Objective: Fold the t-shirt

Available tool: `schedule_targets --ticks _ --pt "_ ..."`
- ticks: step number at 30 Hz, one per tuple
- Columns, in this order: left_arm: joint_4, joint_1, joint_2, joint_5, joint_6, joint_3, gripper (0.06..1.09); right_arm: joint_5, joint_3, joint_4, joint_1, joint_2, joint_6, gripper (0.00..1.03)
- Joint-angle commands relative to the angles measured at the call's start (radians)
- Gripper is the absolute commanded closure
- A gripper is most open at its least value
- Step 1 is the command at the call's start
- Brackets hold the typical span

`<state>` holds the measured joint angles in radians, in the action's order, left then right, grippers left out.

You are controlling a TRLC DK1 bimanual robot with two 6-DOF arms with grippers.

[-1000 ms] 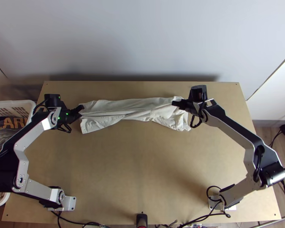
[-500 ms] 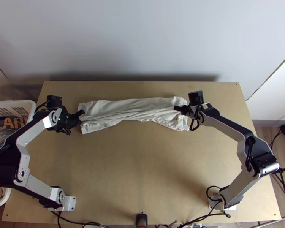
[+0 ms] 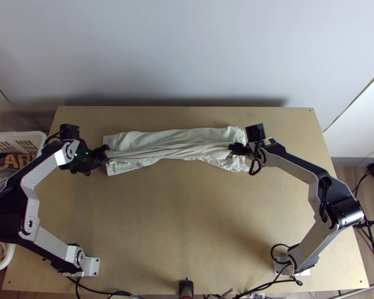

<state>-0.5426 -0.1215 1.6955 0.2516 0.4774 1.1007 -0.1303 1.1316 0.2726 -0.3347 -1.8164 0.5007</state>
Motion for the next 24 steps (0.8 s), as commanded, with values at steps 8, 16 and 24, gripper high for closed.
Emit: schedule_targets --ticks 8,16,24 --pt "-0.062 -0.029 -0.126 0.046 0.001 0.014 0.12 0.077 -0.07 0.137 -0.078 0.278 -0.051 0.04" --pt "-0.017 -0.066 -0.138 0.075 0.041 -0.025 0.12 0.12 -0.038 0.226 -0.073 0.407 -0.059 0.04" --pt "0.156 -0.049 -0.114 0.103 0.096 -0.093 0.12 0.149 0.08 0.361 -0.078 0.442 -0.056 0.04"
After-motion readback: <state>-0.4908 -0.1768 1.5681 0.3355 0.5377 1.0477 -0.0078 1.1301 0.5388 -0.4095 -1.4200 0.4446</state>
